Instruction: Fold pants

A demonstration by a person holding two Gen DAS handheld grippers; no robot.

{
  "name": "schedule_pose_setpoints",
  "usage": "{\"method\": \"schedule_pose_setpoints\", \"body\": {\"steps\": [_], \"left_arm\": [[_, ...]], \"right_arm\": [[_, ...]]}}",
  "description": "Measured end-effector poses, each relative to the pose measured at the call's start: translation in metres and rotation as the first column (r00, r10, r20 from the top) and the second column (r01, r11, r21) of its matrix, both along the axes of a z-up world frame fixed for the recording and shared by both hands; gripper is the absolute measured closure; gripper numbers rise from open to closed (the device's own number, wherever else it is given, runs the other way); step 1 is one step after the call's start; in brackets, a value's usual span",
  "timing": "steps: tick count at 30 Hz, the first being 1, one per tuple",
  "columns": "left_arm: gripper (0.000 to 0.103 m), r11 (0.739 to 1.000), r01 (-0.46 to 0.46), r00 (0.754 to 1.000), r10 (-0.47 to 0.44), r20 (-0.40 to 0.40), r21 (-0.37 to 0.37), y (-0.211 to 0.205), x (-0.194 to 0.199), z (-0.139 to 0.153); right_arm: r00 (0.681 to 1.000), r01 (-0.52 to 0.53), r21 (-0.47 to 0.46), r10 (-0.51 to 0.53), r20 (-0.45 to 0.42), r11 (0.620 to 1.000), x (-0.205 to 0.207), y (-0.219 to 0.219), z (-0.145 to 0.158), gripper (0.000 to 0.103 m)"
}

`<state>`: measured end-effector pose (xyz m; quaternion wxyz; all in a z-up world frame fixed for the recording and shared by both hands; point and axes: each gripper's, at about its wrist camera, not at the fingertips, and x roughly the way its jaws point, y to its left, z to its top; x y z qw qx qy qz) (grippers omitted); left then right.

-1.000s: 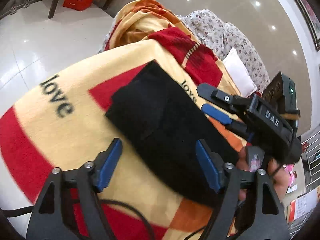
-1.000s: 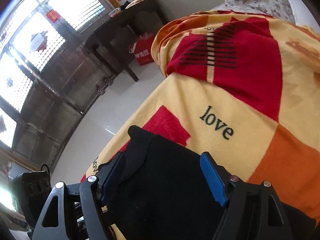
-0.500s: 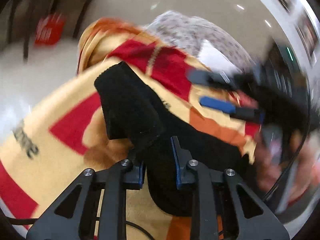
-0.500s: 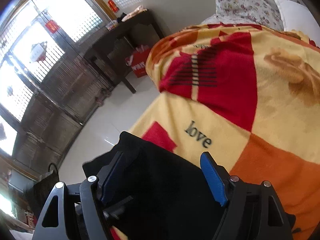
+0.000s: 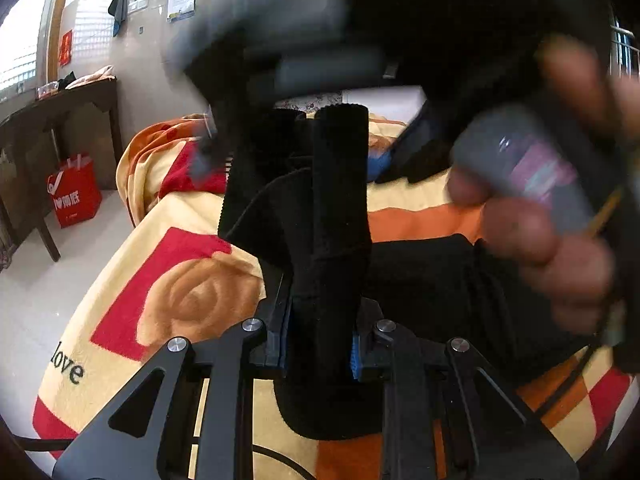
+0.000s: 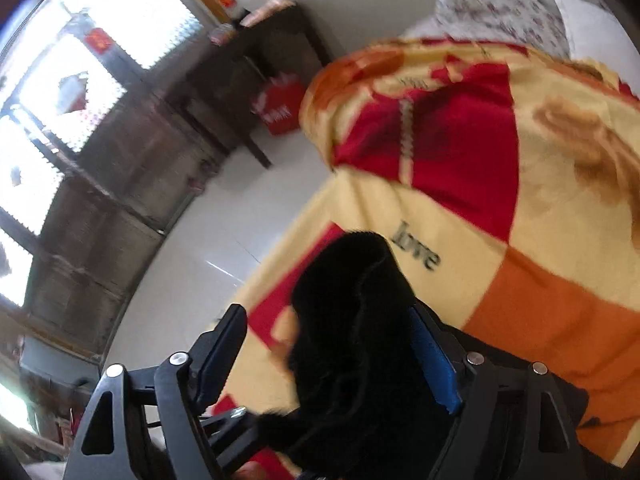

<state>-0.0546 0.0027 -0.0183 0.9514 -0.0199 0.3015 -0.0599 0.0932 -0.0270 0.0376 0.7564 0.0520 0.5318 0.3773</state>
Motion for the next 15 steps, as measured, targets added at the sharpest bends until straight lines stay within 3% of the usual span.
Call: {"method": "schedule_pose_setpoints", "body": {"steps": [1,2,4,9,15], "left_arm": [[0.083,1.000,0.006,1.000,-0.006,-0.006,0.002,0.000,0.000,0.000],[0.083,1.000,0.021,1.000,-0.022,-0.021,-0.004,0.001,-0.002,0.000],[0.083,0.998,0.064,0.997,-0.065,-0.041,-0.023,0.004,-0.008,0.001],[0.082,0.975,0.200,0.979,-0.203,-0.020,-0.095,0.019,-0.035,0.021],[0.081,0.967,0.205,0.979,-0.203,0.034,-0.149,0.032,-0.032,0.052]], "right_arm": [[1.000,0.001,-0.005,-0.001,-0.017,1.000,0.002,0.000,-0.008,0.053],[0.999,-0.004,0.007,0.004,-0.032,1.000,0.003,-0.002,-0.017,0.068],[1.000,0.010,0.032,-0.010,-0.014,0.999,0.003,-0.012,-0.023,0.081],[0.996,0.078,0.135,-0.083,0.033,0.988,-0.013,-0.071,-0.008,0.089],[0.972,0.185,0.262,-0.215,0.090,0.947,-0.052,-0.160,0.029,0.090]]}}
